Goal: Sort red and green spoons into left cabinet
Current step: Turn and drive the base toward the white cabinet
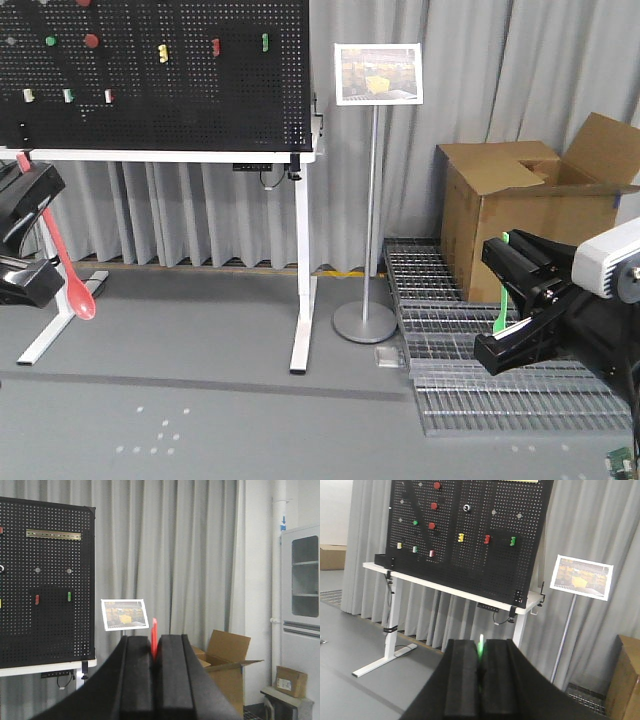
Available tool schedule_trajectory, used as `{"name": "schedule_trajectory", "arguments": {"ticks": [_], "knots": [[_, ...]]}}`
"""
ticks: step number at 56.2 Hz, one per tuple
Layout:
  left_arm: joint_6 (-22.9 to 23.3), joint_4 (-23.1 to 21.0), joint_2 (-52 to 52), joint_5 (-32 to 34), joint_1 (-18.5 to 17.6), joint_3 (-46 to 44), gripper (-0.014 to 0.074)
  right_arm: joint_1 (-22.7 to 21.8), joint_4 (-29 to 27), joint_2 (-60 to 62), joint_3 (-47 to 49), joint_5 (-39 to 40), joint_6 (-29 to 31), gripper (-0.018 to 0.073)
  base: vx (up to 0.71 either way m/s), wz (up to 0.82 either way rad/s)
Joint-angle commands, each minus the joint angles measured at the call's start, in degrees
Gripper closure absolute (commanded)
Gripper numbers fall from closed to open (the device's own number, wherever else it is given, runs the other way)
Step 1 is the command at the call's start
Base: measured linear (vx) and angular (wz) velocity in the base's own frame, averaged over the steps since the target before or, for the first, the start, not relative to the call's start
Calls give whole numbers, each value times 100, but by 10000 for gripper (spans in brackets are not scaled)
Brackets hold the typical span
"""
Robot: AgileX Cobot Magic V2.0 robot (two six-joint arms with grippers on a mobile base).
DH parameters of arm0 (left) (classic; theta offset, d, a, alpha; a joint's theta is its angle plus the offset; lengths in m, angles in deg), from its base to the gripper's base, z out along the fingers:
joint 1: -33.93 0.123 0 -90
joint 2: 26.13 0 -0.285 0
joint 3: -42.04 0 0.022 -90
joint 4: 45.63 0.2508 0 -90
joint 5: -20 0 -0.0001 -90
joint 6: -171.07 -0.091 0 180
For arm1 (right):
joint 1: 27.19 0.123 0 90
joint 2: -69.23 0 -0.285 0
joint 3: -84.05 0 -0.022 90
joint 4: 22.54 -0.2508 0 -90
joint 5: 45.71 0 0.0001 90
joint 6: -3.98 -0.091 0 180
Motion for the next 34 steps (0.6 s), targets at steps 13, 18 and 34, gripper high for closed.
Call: {"name": "schedule_trajectory", "arguments": {"ticks": [13,18,34], "knots": [[-6,-113,-98,379,-27,-177,603,-13,-35,132,153,443,-7,568,56,-5],[-6,-113,-98,379,-27,-177,603,-13,-35,132,153,443,-7,568,54,-6],[-6,-113,-98,379,-27,-177,603,-13,-35,132,153,443,-7,568,51,-8]]}}
